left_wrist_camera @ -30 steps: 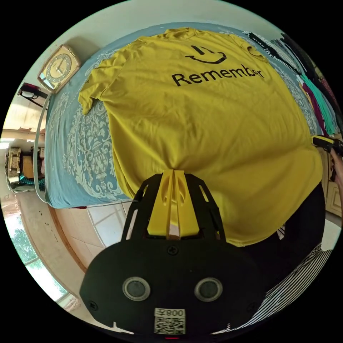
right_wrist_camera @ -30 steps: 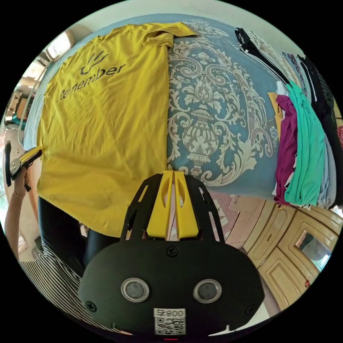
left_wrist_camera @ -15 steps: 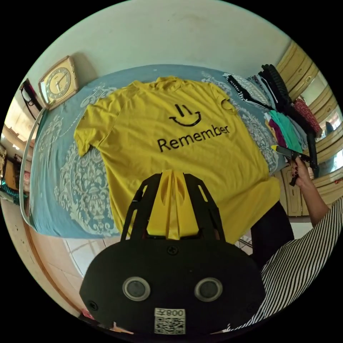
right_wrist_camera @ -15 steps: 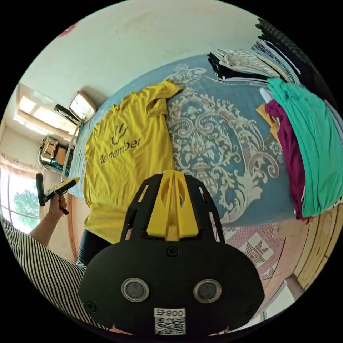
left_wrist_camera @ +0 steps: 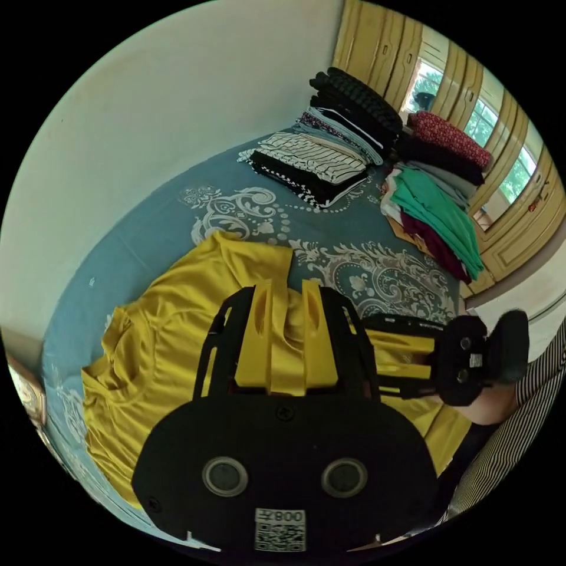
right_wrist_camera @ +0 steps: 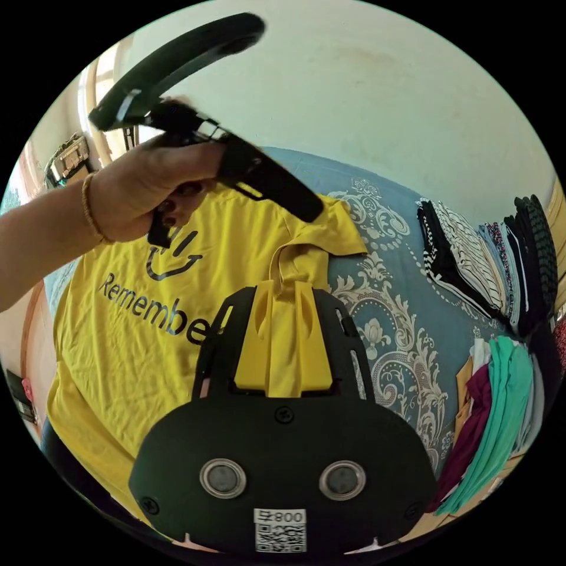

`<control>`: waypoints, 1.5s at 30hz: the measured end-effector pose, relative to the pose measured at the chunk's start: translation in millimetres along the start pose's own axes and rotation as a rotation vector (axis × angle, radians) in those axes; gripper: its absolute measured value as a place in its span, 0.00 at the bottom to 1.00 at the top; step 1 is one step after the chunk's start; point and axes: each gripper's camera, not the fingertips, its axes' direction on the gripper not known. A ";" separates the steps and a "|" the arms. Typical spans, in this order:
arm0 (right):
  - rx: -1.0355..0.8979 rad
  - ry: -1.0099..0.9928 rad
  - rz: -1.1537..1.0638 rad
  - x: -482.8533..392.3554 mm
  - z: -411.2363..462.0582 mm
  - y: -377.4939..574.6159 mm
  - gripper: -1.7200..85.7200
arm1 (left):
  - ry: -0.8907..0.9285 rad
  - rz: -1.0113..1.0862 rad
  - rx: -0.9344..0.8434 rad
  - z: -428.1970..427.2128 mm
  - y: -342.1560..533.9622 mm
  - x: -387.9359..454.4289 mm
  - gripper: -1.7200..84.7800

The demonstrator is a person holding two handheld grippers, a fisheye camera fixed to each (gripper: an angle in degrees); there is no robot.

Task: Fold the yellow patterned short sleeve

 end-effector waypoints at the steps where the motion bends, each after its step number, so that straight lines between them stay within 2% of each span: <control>1: -0.005 0.009 0.000 -1.6 4.7 1.8 0.10 | -0.007 0.017 -0.012 4.4 -14.1 -2.2 0.04; 6: -0.026 0.085 0.021 -4.8 26.7 8.8 0.05 | -0.084 0.163 -0.117 40.1 -111.4 -15.3 0.03; 10: -0.040 0.057 0.026 5.6 33.3 7.6 0.03 | -0.121 0.198 -0.221 65.6 -154.5 -29.9 0.04; 14: -0.045 0.028 0.053 28.0 37.5 14.0 0.02 | -0.094 0.152 -0.199 52.4 -191.1 -57.8 0.08; 19: 0.031 -0.043 0.149 75.5 22.1 28.4 0.02 | 0.020 0.058 -0.027 3.7 -230.3 -100.3 0.10; 21: 0.148 -0.115 0.267 119.3 1.5 43.8 0.02 | 0.107 0.007 0.060 -16.2 -254.5 -125.6 0.12; 26: 0.219 -0.176 0.510 215.7 0.0 88.2 0.02 | 0.292 -0.121 0.157 -10.9 -301.3 -178.4 0.13; 31: 0.178 -0.237 0.641 278.2 26.2 119.1 0.02 | 0.353 -0.198 0.112 39.5 -341.3 -210.6 0.14; 37: 0.142 -0.280 0.731 327.9 50.6 142.9 0.02 | 0.337 -0.252 -0.006 98.7 -374.0 -237.9 0.14; 41: 0.162 -0.315 0.784 354.5 59.3 158.6 0.02 | 0.333 -0.246 0.023 97.6 -393.6 -251.9 0.14; 45: 0.171 -0.311 0.746 363.3 64.2 156.1 0.03 | 0.368 -0.243 0.087 87.1 -410.8 -264.3 0.13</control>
